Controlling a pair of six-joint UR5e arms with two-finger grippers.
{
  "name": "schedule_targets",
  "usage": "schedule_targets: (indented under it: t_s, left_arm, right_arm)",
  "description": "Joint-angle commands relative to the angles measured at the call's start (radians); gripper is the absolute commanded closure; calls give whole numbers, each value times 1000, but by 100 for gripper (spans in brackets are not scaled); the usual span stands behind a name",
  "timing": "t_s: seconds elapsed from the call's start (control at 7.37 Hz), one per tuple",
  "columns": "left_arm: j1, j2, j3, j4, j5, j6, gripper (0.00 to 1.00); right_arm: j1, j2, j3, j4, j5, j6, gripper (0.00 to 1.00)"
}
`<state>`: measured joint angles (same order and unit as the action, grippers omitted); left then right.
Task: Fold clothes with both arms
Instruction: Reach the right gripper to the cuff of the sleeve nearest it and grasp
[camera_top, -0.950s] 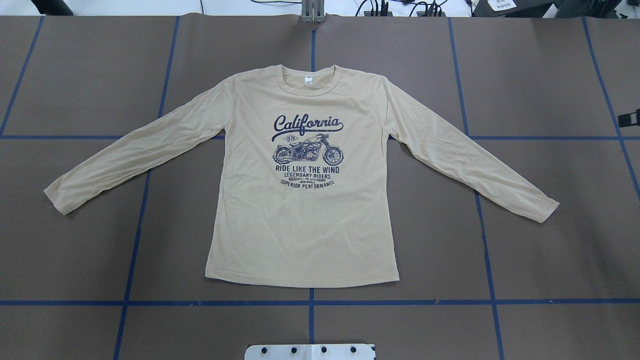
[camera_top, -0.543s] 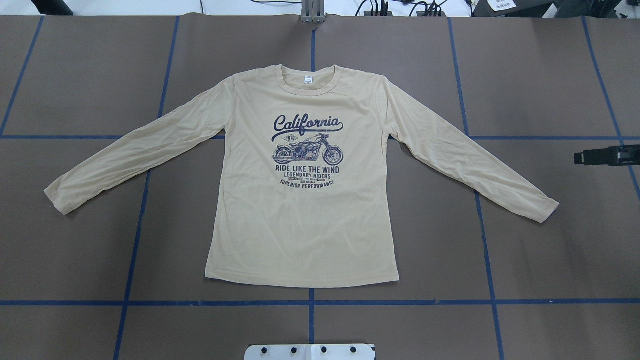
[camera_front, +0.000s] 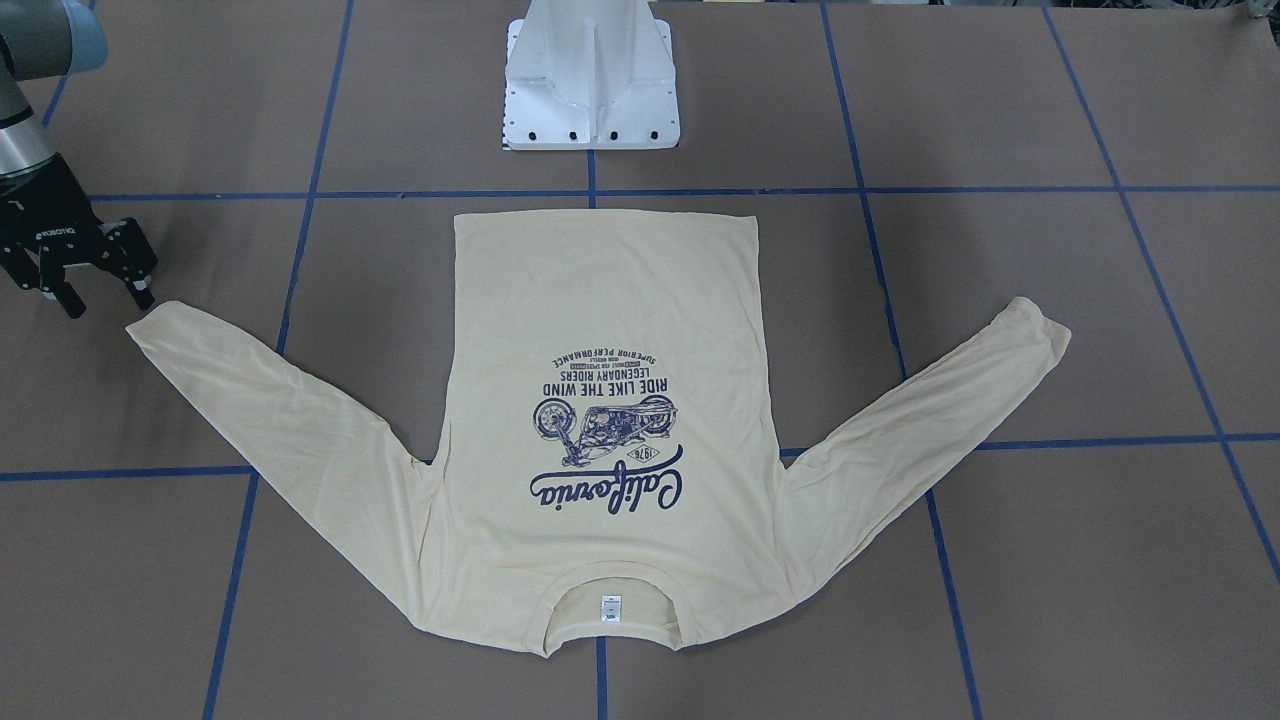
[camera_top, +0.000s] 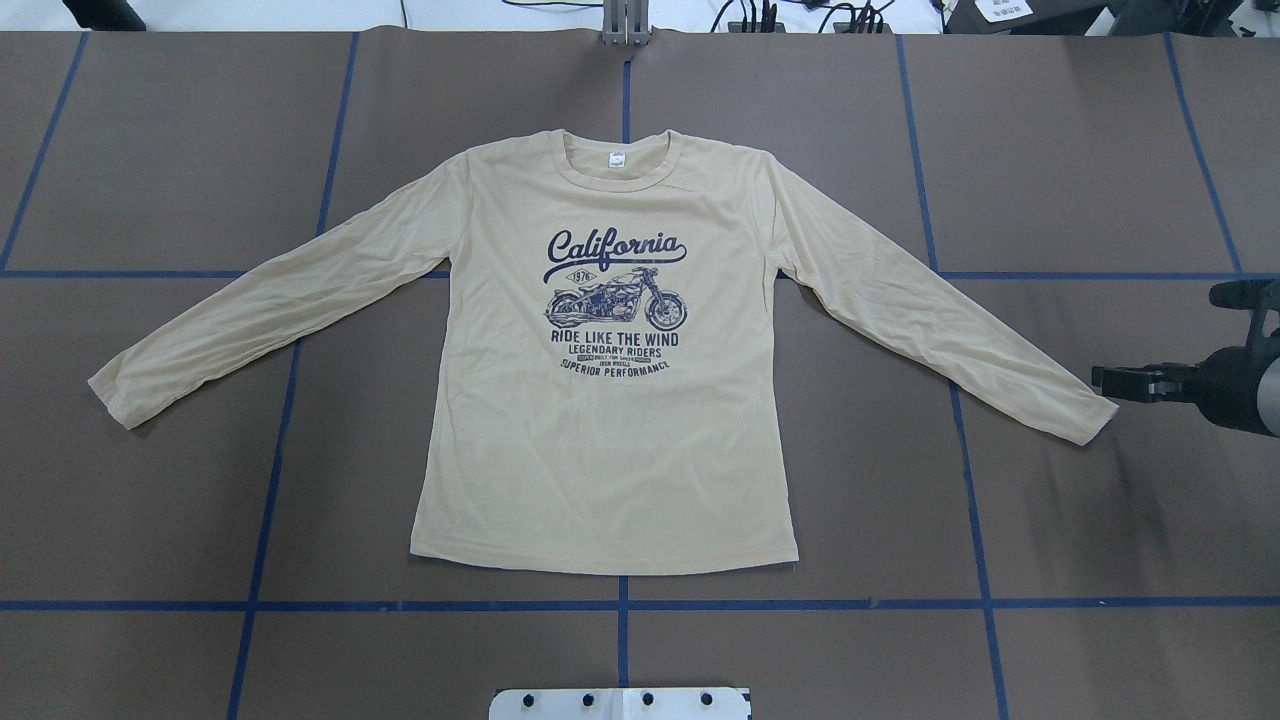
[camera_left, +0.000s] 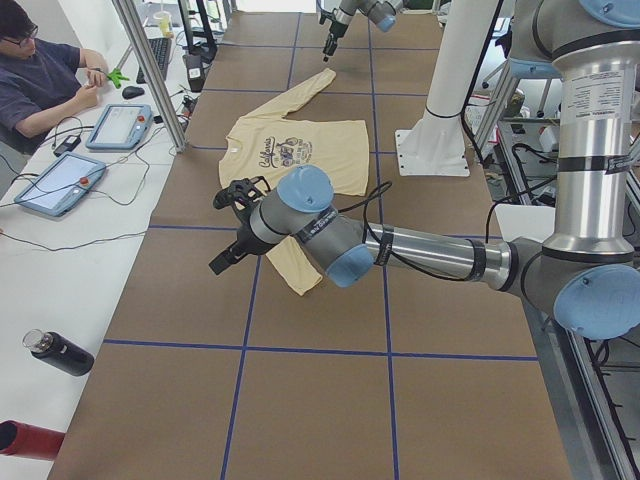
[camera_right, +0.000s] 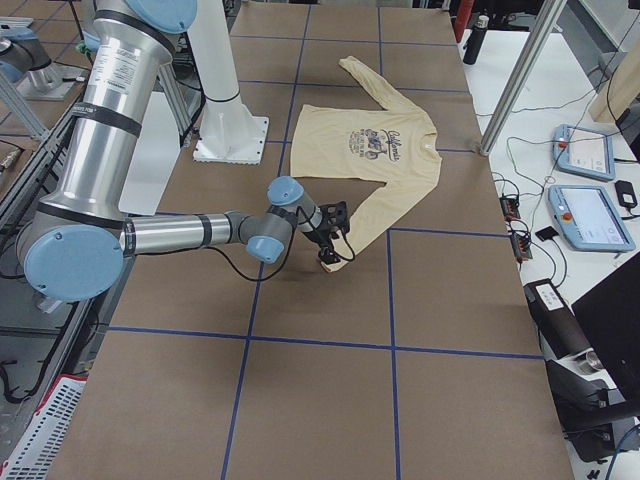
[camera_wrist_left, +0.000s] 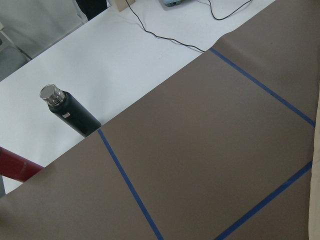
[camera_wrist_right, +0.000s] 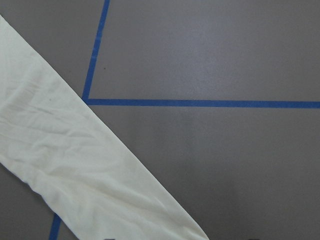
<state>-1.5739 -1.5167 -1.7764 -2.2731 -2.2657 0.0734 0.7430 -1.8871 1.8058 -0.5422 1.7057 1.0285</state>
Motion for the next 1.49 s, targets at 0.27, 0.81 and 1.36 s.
schedule_targets:
  t_s: [0.27,0.81,1.36]
  left_arm:
    - [0,1,-3,0,0,0,0]
    - [-1,1,-3,0,0,2,0]
    - [-1,15,-6,-6,0,3,0]
  right_arm:
    - [-53,3,-98,93,-32,8,42]
    - [-76,22,-117,91,-52,7,50]
    - [-74,48,-144,91,-57,2,100]
